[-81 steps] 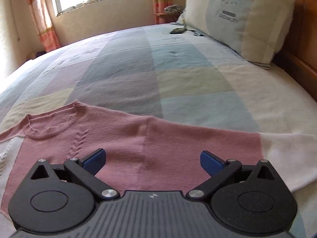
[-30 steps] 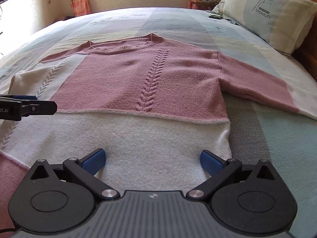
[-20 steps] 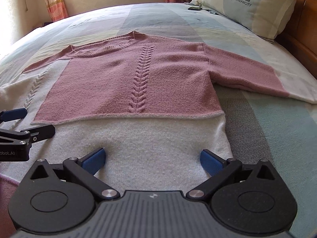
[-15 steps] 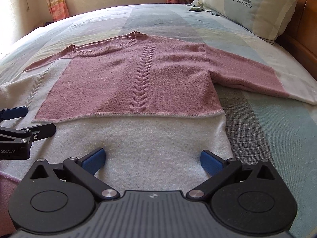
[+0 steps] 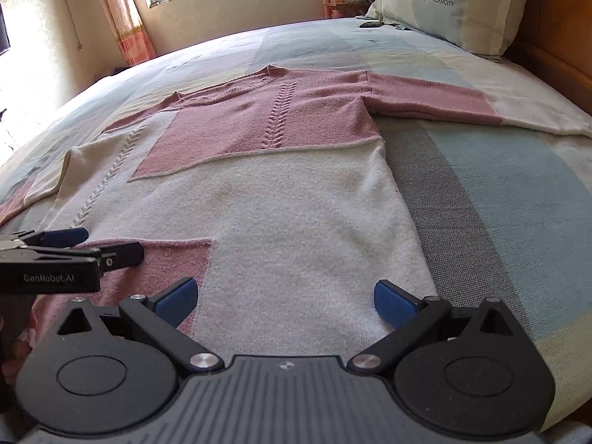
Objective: Fold clothes
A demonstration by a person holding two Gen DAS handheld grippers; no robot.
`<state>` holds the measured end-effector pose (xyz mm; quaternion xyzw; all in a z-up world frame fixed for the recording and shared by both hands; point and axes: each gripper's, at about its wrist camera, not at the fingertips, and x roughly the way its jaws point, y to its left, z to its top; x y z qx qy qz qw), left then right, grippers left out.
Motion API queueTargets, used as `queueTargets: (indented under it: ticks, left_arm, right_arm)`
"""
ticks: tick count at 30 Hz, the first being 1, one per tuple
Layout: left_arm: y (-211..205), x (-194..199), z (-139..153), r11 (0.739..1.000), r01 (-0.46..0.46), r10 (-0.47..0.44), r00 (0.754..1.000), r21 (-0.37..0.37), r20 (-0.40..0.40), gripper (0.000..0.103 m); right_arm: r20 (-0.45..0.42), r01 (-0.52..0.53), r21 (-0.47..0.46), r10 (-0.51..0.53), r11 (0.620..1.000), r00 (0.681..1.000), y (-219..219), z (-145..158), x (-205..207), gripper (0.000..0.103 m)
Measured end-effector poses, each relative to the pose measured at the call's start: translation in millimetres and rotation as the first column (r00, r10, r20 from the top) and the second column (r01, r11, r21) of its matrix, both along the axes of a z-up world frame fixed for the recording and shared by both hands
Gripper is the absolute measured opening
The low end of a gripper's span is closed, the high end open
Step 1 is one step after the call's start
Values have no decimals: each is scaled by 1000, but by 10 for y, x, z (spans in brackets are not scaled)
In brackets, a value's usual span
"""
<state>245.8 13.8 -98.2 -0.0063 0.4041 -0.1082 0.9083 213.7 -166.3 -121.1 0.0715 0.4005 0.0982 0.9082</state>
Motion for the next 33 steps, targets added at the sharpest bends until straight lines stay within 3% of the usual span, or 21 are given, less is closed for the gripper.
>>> queueTargets:
  ticks: [4, 7, 10, 13, 18, 21, 23, 28, 33]
  left_arm:
    - [398, 292, 388, 993, -83, 82, 997, -87, -7, 102]
    - [725, 562, 710, 977, -164, 166, 986, -138, 2, 102]
    - [1049, 1036, 970, 962, -230, 238, 971, -148, 34, 102]
    - [1353, 1589, 937, 941, -283, 285, 958, -184, -18, 102]
    - [1727, 2163, 397, 851, -400, 334, 912, -340, -238, 102]
    - [1745, 2292, 138, 845, -404, 313, 905, -350, -287, 102]
    - [1758, 2360, 4, 842, -415, 318, 898, -345, -303, 102]
    - [1857, 2611, -82, 808, -437, 365, 898, -395, -246, 102]
    - [1920, 2888, -79, 801, -464, 416, 886, -379, -205, 102]
  right_arm:
    - [29, -132, 39, 131, 990, 991, 159, 75, 255, 103]
    - [53, -170, 95, 166, 981, 985, 266, 0, 544, 103]
    - [153, -200, 140, 178, 970, 972, 250, -178, 529, 103]
    - [175, -250, 75, 234, 965, 956, 293, -165, 455, 103]
    - [163, -288, 2, 284, 958, 945, 323, -150, 385, 103]
    - [159, -301, -40, 304, 953, 939, 352, -162, 361, 103]
    - [157, -302, -65, 309, 951, 938, 372, -168, 342, 103]
    - [160, -306, -88, 317, 948, 935, 390, -183, 328, 103]
    - [163, -304, -66, 311, 950, 936, 357, -183, 344, 103]
